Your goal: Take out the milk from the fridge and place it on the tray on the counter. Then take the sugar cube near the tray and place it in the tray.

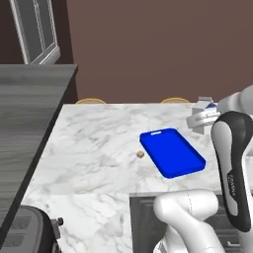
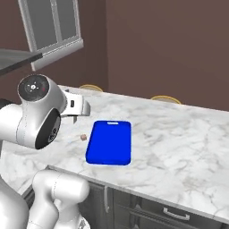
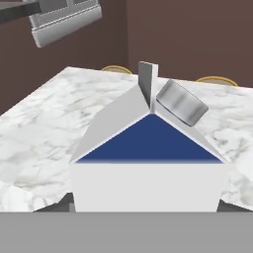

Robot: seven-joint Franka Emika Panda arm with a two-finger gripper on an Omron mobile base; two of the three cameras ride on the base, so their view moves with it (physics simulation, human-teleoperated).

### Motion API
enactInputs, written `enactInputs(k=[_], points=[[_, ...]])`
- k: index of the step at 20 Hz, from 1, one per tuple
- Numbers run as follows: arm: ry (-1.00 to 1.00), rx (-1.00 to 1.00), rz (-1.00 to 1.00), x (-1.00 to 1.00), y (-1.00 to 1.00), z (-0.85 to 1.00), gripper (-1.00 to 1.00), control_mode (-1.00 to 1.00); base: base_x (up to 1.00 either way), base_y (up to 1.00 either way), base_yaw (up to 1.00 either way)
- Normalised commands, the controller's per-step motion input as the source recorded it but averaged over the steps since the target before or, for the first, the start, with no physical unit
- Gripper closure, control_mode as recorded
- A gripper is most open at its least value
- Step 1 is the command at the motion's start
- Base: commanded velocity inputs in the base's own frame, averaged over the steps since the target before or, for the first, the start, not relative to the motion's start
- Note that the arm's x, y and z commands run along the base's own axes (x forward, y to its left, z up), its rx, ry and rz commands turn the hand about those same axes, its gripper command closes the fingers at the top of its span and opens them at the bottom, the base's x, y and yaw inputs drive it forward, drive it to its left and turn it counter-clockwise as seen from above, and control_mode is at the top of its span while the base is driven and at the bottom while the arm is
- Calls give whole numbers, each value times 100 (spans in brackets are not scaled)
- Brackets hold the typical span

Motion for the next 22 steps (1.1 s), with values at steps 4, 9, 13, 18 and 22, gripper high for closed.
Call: enactInputs(k=[4,9,13,18,22], points=[[0,0,0,0,0,0,100,100,98,-3,-28],[0,0,0,0,0,0,100,100,94,-10,-44],[0,0,0,0,0,0,100,100,100,45,-6],[0,0,0,0,0,0,100,100,62,5,0],[0,0,0,0,0,0,100,100,31,0,0]])
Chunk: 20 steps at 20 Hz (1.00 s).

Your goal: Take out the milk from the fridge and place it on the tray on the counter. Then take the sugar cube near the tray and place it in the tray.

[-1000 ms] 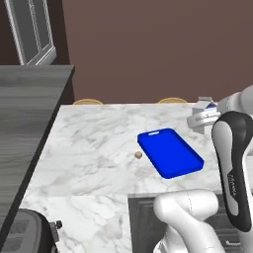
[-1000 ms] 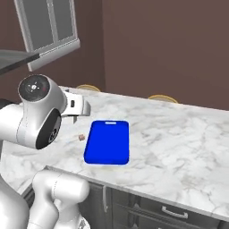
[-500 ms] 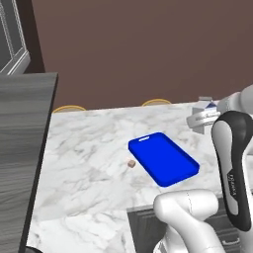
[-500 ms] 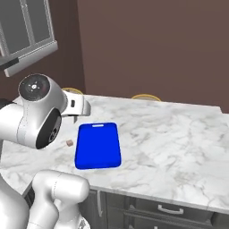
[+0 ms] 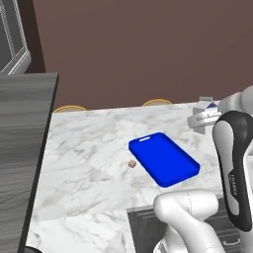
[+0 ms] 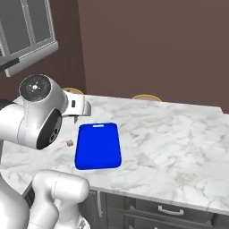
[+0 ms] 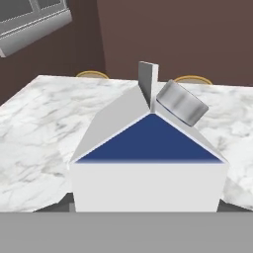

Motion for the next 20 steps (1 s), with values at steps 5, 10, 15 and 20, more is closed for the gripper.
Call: enactInputs(k=[5,10,15,20], points=[[0,0,13,24,-16,-32,100,-100,14,-2,3],[0,0,33,50,-29,-78,100,-100,0,0,0],[-7,0,39,70,-1,-83,100,-100,0,0,0],[-8,2,43,95,6,-82,100,-100,0,0,0]])
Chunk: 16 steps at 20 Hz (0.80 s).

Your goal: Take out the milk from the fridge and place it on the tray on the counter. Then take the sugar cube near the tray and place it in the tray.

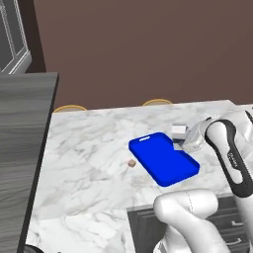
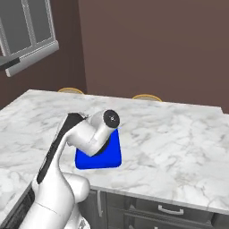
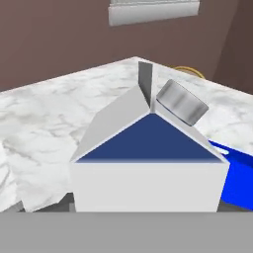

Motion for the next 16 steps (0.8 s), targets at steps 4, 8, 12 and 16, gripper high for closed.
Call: enactInputs(k=[4,8,12,16], points=[[0,7,49,100,0,-76,100,-100,0,0,0],[9,4,37,100,0,-53,100,-100,0,0,0],[8,3,27,91,-4,-27,100,-100,0,0,0],[15,0,14,67,-4,-11,100,-100,0,0,0]])
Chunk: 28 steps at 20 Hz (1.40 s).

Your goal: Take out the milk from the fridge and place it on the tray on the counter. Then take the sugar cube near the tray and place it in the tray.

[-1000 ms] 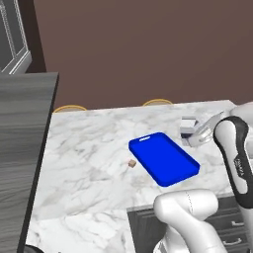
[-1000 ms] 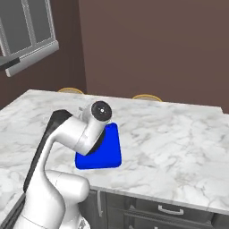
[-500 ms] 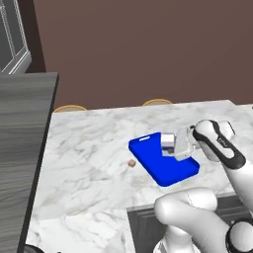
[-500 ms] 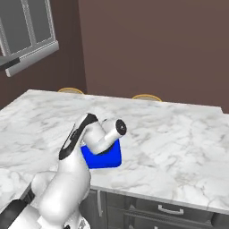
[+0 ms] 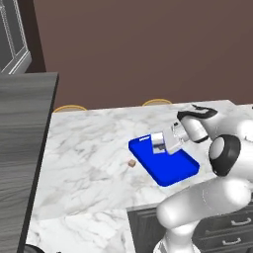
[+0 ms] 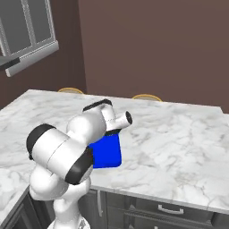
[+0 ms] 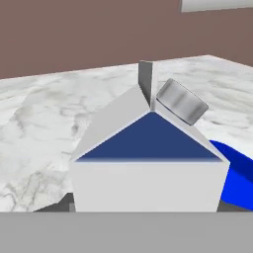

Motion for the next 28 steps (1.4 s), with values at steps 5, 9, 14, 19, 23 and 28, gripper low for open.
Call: enactInputs(k=[5,9,14,19,23,28], points=[[2,0,10,61,-4,-22,100,-100,0,0,0],[0,0,6,40,0,-30,100,-100,0,0,0],[0,0,0,9,0,-30,100,-100,0,0,0],[0,0,0,9,-1,-27,100,-100,0,0,0],[0,-3,-3,8,0,-24,100,-100,0,0,0],[0,-4,-6,3,0,-28,100,-100,0,0,0]])
